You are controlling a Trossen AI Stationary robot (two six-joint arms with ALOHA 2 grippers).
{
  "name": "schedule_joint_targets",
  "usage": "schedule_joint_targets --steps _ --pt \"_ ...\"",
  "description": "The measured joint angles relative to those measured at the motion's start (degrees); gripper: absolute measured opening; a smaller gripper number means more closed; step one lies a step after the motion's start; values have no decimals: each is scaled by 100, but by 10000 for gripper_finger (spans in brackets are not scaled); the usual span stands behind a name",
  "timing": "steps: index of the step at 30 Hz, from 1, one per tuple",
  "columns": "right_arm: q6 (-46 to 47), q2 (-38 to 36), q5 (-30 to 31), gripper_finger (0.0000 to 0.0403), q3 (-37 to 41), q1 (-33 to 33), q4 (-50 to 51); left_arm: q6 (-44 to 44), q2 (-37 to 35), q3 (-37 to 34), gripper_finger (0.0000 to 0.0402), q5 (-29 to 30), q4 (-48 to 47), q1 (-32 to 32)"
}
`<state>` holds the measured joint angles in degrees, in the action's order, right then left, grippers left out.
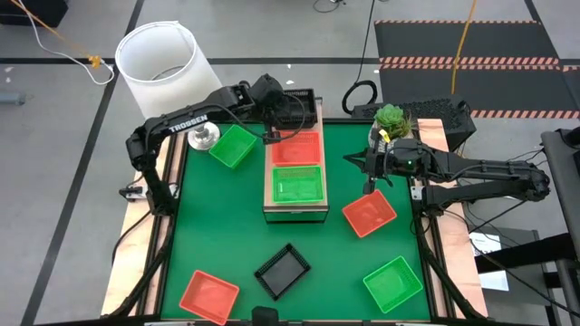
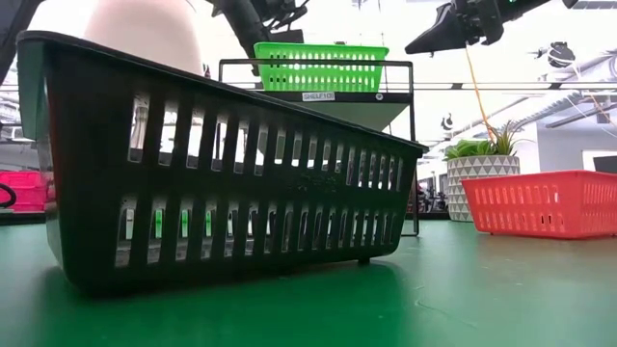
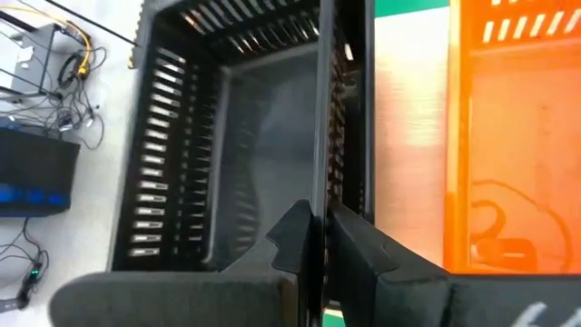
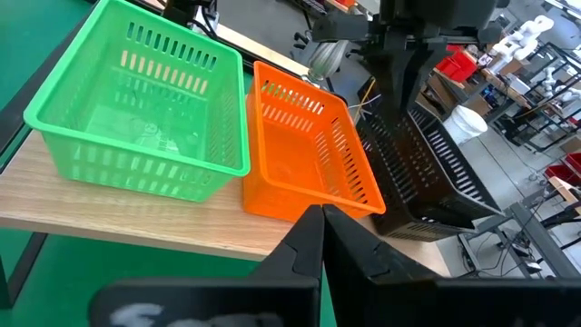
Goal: Stack baskets on shelf by color
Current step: Stack the top black bin on top of the black bin on the shelf, then stack the top orange bin on top of the orange bin on the shelf
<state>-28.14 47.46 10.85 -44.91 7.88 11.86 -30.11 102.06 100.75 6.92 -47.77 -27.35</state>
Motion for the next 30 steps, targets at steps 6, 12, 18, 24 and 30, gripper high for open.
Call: schedule_joint_targets --steps 6,12,18,24,30 --pt "-2 0 0 0 0 0 0 -15 0 0 42 0 4 0" --pt "-2 0 0 0 0 0 0 7 0 0 79 2 147 0" --pt "-2 0 -2 0 0 0 0 -62 0 0 118 2 244 92" --pt "-1 2 -16 0 0 0 2 -74 -232 -1 120 88 426 278" --pt "71 2 -19 0 0 0 71 843 -691 -2 120 165 89 599"
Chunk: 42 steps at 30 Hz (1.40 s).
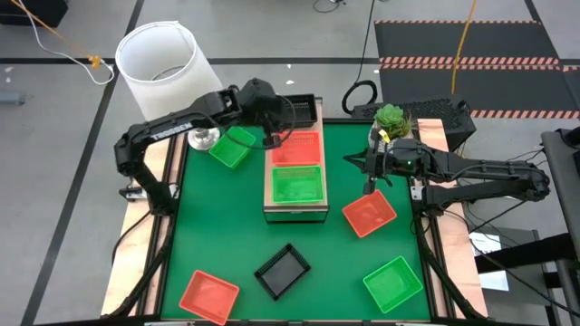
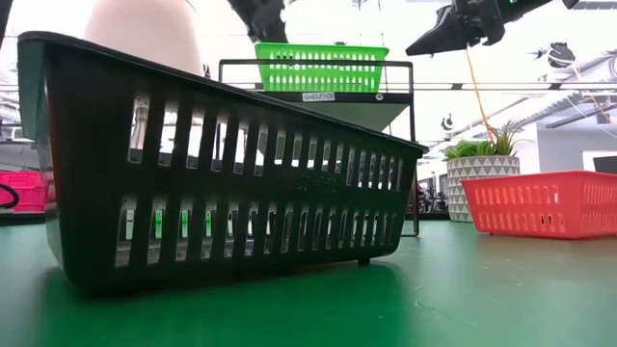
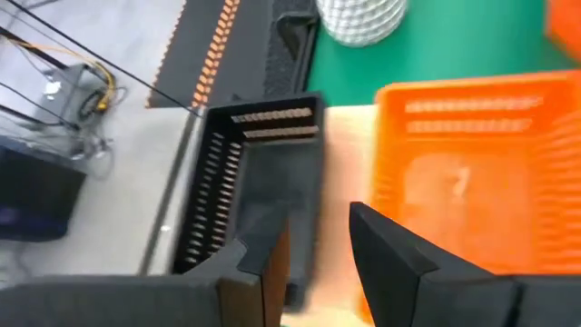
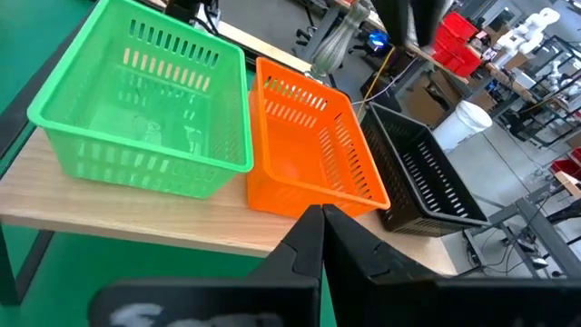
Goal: Stack baskets on shelf by color
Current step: Stack the top orange bin on top of the orange bin on the shelf
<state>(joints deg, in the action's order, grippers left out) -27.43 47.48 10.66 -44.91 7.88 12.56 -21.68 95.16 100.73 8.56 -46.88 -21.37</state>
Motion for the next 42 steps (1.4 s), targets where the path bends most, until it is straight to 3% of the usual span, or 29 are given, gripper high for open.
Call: schedule_joint_targets --steps 4,12,20,29,42 --pt "204 0 -34 0 0 0 -36 555 -331 -254 120 113 -277 403" --pt "1074 24 -18 1 0 -69 -75 978 -1085 -1934 120 931 724 1364" --pt "2467 301 -37 68 4 -765 871 1368 -1922 -3015 120 1385 1074 2004" --pt "4217 708 -330 125 4 -1837 2496 1615 -2865 -3691 120 1415 1200 2323" --pt "5779 859 -936 130 2 -3135 3661 1688 -3222 -4171 120 1379 1413 2764"
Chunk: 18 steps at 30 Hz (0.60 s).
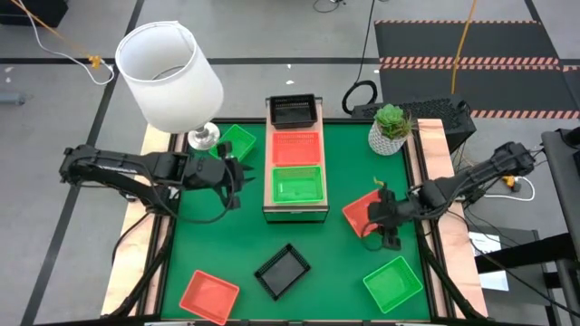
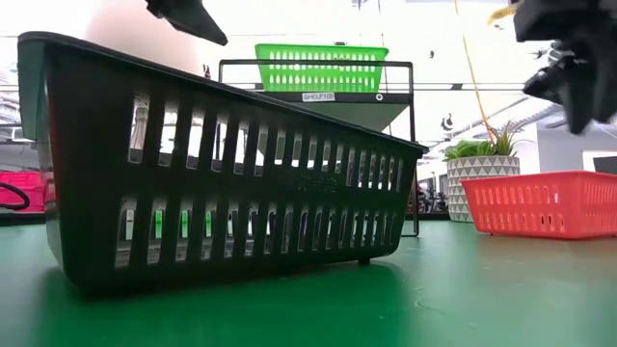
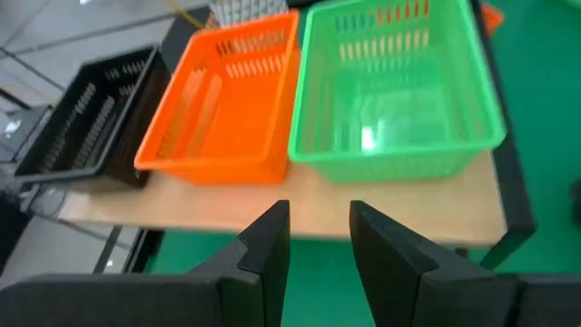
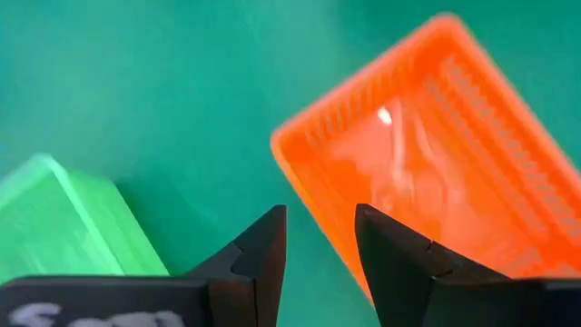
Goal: Stack baskets on shelf by color
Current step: Stack the top orange bin on top of the orange bin on the shelf
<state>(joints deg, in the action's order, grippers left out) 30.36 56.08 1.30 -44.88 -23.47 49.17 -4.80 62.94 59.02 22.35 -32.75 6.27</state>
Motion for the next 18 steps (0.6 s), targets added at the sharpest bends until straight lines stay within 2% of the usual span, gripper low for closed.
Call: schedule_joint_targets --steps 5,11,18 --pt "-30 282 16 130 2 -257 190 99 7 1 120 -23 -2 117" --pt "-445 766 344 130 2 -279 270 284 4 3 120 -20 -44 307" --pt "-847 1172 360 130 2 -279 278 365 4 3 120 -16 -46 446"
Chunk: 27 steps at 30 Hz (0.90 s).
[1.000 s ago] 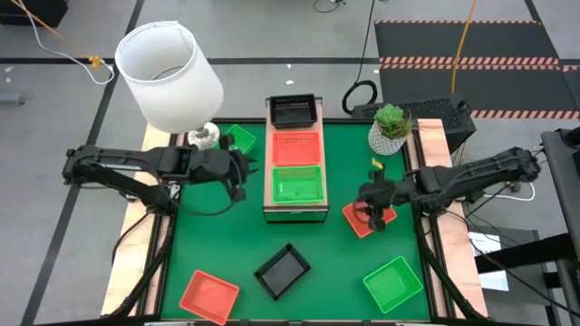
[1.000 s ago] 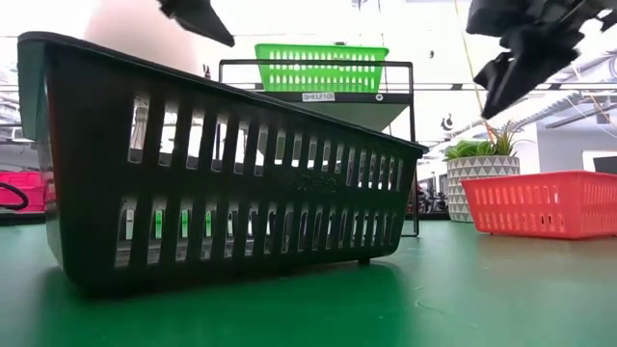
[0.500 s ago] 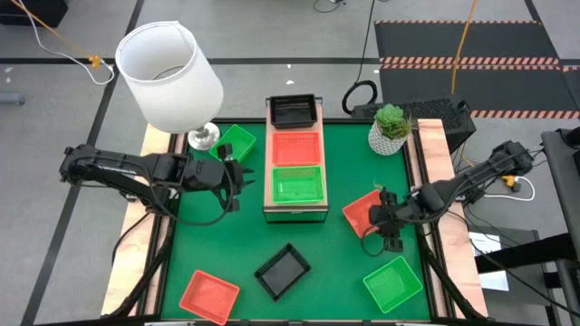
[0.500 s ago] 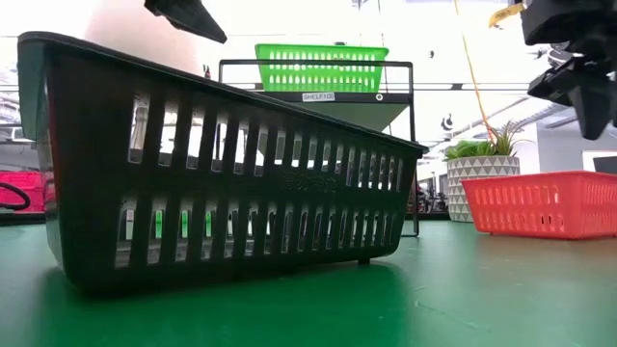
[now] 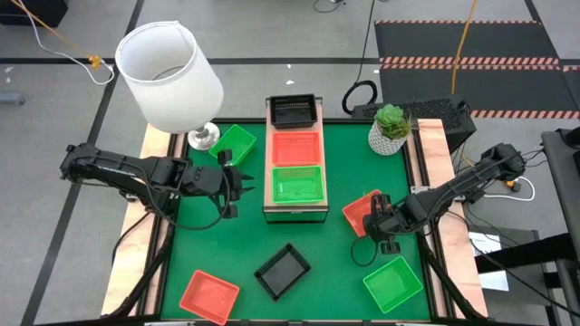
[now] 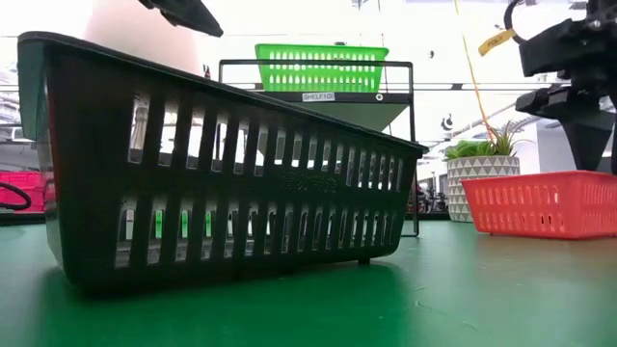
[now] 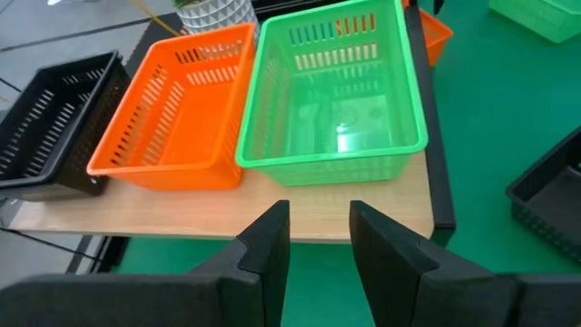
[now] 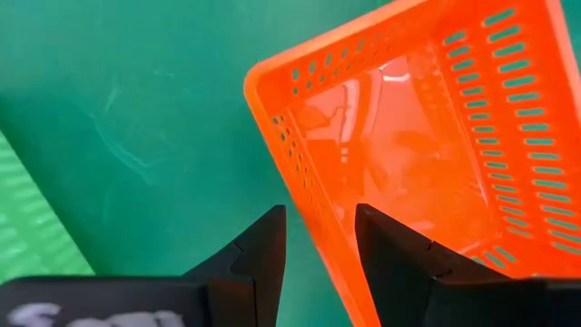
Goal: Stack baskets on shelf by color
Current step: Stack the top orange bin on top of the orange bin on the shelf
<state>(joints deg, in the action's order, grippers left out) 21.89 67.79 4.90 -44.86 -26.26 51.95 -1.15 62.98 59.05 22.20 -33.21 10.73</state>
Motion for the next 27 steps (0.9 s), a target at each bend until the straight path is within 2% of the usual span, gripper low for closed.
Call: schedule_joint_targets --steps 11,15,21,27 --pt "-28 367 131 124 -2 4 163 -2 0 2 120 42 2 8" --pt "-29 498 130 90 -2 6 158 -4 0 2 120 42 2 7" --pt "-8 486 107 12 -2 7 40 -43 0 4 120 44 2 8" --pt "589 271 316 21 -367 20 112 -55 0 4 120 46 4 8"
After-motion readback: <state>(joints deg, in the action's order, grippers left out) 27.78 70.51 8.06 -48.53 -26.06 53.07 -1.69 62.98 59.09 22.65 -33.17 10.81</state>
